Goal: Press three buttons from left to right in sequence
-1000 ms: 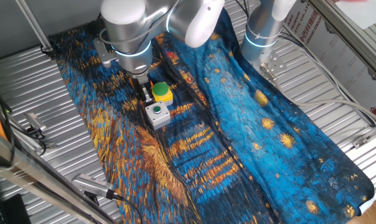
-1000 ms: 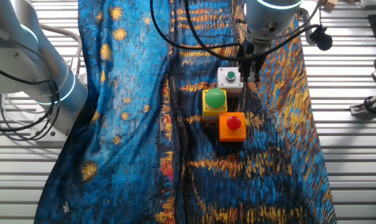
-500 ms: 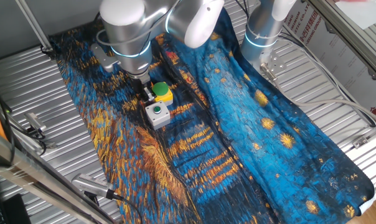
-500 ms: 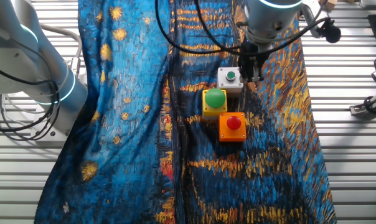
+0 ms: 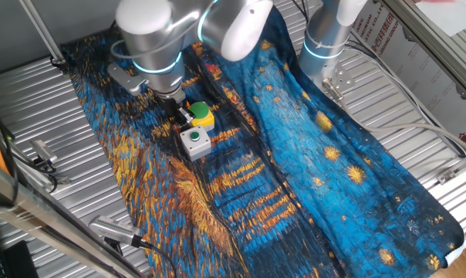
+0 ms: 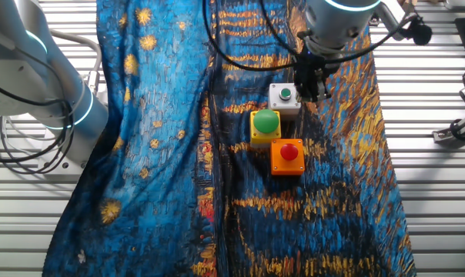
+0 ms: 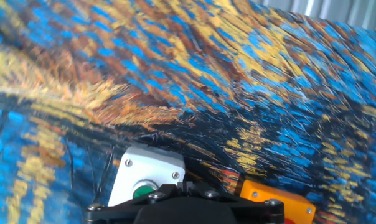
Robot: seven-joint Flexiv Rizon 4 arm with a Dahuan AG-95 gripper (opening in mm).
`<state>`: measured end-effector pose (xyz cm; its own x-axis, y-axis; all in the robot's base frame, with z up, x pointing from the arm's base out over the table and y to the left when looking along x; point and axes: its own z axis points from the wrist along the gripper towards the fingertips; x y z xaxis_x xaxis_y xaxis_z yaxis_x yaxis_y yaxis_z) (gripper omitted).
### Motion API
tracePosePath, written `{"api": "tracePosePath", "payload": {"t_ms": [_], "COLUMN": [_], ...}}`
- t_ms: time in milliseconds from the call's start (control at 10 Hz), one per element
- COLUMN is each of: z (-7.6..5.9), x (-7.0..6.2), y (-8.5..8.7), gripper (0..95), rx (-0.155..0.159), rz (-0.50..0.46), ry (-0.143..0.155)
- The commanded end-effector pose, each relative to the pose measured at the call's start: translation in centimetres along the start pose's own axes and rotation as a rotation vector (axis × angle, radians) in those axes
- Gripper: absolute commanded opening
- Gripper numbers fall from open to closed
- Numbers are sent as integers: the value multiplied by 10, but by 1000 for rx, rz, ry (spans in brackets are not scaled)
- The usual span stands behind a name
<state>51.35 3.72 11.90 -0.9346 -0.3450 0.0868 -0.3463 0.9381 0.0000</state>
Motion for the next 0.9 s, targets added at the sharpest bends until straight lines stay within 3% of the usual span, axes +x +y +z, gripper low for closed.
{"api": "tracePosePath", "payload": {"t_ms": [100, 500, 700, 900], "z": [0, 4, 1, 2], "x": [0, -2, -6, -3], "y": [0, 5, 20, 27], "gripper": [0, 0, 0, 0], "rx": [-2, -16, -41, -43], "rz": [25, 72, 138, 148], "ry": [-2, -2, 16, 22]}}
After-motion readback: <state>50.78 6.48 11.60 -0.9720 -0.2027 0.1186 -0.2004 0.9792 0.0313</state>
